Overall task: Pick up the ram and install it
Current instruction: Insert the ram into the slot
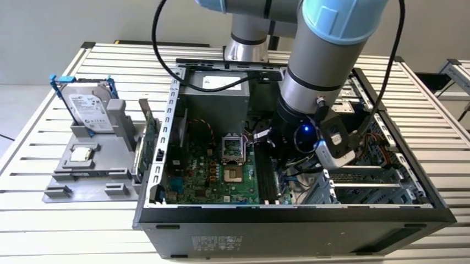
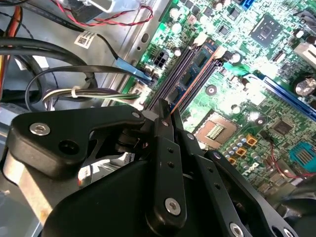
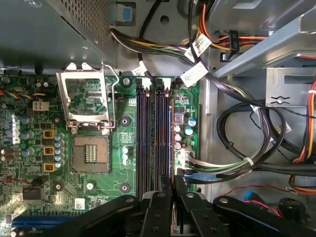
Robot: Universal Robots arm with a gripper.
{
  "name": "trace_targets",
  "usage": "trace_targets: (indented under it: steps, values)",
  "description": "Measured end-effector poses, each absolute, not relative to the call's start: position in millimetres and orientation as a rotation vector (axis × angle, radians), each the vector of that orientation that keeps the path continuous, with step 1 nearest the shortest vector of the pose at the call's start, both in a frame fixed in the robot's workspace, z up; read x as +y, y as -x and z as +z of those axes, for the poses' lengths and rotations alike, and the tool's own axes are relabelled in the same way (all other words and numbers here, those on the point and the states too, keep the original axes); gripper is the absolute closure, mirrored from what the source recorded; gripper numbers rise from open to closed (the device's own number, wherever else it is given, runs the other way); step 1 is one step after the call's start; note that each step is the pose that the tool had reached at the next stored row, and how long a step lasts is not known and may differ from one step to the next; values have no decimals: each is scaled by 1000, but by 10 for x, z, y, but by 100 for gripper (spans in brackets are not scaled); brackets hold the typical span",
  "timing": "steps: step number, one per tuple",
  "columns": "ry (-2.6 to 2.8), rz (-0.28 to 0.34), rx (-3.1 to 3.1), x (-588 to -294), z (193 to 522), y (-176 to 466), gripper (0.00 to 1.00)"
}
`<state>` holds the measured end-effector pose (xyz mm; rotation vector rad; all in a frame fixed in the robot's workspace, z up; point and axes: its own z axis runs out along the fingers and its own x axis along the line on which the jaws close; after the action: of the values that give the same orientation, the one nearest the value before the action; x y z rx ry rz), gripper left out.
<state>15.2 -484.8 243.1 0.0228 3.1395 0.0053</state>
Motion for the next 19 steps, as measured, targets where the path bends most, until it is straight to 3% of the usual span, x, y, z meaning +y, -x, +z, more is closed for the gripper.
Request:
trace_targets:
  steps: [19]
  values:
    - [-28,10,3139,-4794,2267,-135,100]
